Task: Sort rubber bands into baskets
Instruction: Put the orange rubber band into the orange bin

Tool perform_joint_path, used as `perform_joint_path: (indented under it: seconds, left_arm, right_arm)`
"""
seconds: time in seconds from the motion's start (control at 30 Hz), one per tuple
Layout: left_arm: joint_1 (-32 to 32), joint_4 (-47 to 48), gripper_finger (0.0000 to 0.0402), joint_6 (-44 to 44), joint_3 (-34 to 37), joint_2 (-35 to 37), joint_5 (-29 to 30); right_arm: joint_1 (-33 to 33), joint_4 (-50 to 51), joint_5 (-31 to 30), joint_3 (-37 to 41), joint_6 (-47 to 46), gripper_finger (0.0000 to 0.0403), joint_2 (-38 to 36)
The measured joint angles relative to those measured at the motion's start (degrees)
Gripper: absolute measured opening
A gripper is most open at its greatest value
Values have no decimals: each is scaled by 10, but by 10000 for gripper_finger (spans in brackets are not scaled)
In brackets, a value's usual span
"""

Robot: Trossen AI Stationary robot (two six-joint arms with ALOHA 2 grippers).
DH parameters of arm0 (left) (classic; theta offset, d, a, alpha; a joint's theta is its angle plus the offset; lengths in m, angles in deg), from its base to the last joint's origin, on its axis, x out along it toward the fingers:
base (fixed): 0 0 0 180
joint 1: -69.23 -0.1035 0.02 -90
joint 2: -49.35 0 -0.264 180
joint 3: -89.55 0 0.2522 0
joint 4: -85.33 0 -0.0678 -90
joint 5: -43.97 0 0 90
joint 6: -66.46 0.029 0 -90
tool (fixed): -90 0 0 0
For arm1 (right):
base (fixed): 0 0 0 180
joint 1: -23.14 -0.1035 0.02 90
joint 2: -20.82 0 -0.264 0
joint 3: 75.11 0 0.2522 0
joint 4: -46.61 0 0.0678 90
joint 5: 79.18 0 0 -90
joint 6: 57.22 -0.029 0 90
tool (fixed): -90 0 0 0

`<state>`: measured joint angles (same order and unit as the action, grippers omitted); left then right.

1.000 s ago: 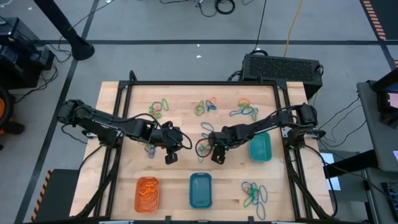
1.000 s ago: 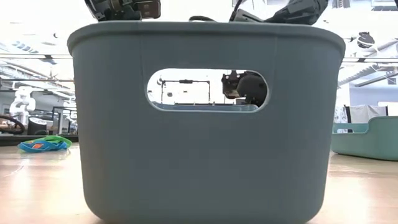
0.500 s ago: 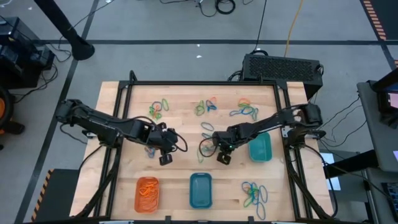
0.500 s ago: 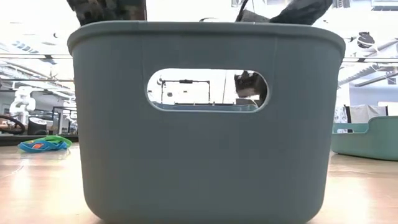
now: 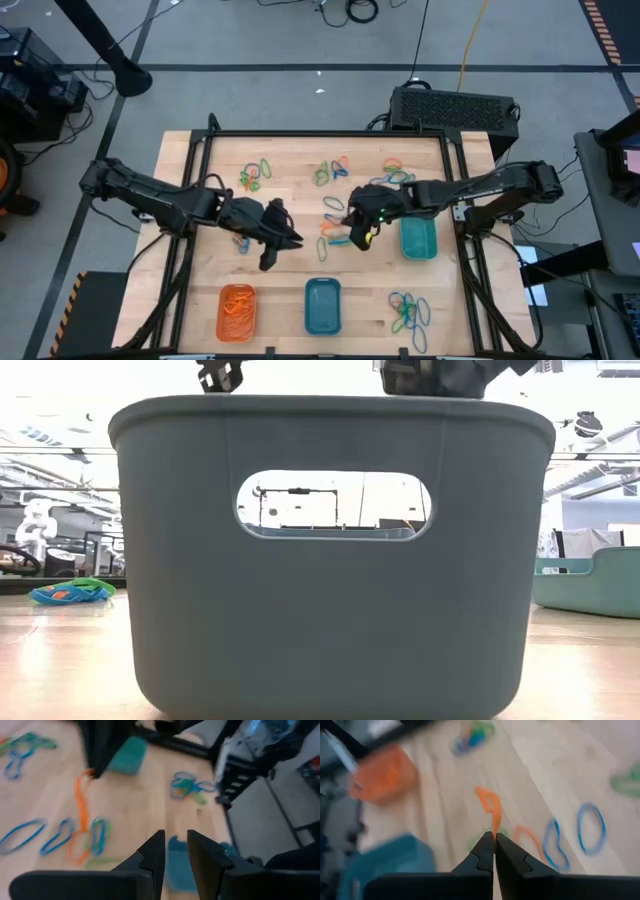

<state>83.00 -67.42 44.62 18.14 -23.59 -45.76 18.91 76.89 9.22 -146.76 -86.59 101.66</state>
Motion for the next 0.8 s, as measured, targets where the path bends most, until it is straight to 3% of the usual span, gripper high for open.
perform_joint_path:
  seconds: [0.23,0.43,0.8]
  left_arm:
    - [0,-39,88,-4,0,-24,-4]
    - [1,-76,88,-17,0,-38,-41]
    - [-3,-85,88,-13,0,-38,-44]
  right_arm:
    - [-6,-55,2,0,0,0,-15]
    - [-18,-53,2,0,0,0,-14]
    - [-19,-52,2,0,2,0,-14]
